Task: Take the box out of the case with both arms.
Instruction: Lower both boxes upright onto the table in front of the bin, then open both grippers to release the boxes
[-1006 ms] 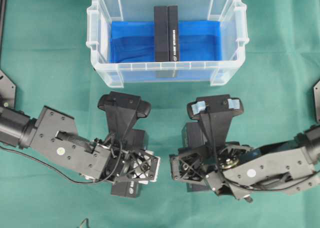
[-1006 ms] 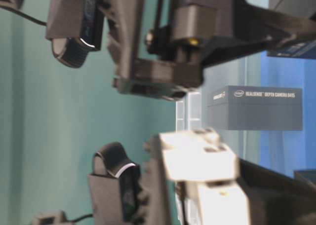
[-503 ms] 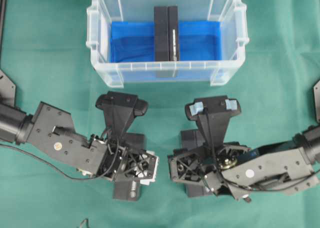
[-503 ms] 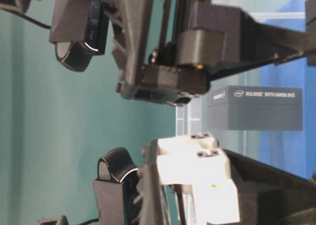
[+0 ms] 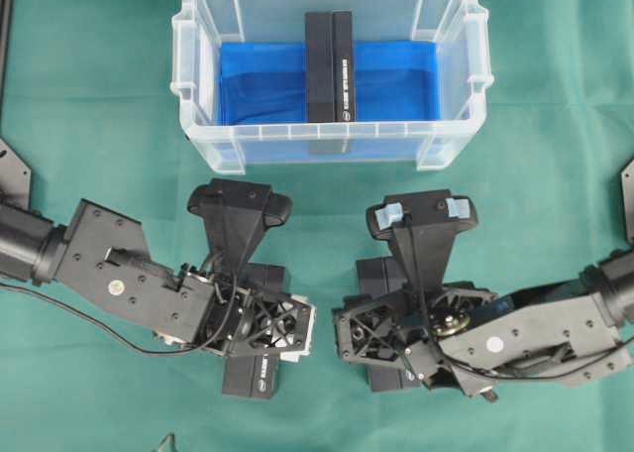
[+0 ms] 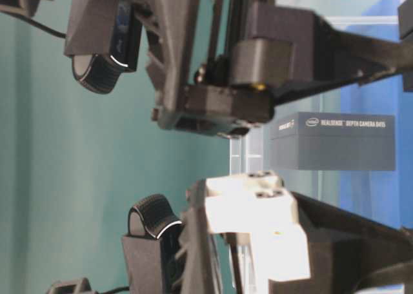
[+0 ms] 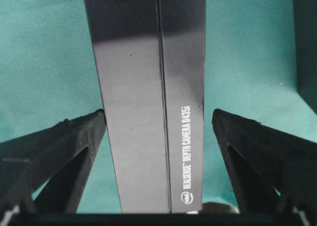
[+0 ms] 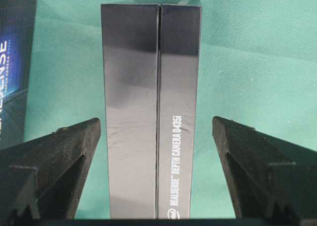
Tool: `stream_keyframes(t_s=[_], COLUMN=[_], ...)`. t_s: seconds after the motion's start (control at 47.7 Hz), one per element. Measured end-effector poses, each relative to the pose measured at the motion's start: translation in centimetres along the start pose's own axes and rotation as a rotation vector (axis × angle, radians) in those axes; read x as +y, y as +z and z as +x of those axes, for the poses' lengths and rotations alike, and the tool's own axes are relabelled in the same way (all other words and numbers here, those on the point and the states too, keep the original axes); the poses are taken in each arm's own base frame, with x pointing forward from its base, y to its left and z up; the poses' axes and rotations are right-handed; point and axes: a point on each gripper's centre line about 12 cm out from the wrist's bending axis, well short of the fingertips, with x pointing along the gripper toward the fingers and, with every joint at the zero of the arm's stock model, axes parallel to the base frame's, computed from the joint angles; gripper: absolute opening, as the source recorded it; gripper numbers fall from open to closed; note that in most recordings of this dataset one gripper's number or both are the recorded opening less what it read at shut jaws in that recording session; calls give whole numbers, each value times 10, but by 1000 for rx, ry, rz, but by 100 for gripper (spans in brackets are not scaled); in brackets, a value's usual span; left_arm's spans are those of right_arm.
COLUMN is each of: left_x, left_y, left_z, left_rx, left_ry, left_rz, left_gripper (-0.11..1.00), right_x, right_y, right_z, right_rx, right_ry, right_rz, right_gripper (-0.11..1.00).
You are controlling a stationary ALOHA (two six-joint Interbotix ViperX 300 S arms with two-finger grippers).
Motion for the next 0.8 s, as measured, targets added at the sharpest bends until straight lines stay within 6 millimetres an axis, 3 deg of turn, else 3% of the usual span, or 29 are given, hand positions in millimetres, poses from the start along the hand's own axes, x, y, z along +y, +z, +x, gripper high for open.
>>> stream_keyframes(t_s=[0.251, 0.461, 0.587, 0.796], left_x=[-9, -24, -29, -34], left_y=[-2, -3, -2, 12], left_z=[-9, -27, -48, -101], left_rx=[6, 10, 4, -34], left_ry=[-30, -68, -71, -59], left_rz=[-5, 19, 53, 91], left_gripper=[92, 92, 92, 92], right_x=[0, 0, -3, -6], right_y=[1, 10, 19, 35], right_z=[-5, -36, -63, -106], right_rx=[4, 20, 16, -18], right_ry=[9, 49, 54, 44], right_rz=[1, 11, -1, -28], right_gripper=[92, 92, 92, 92])
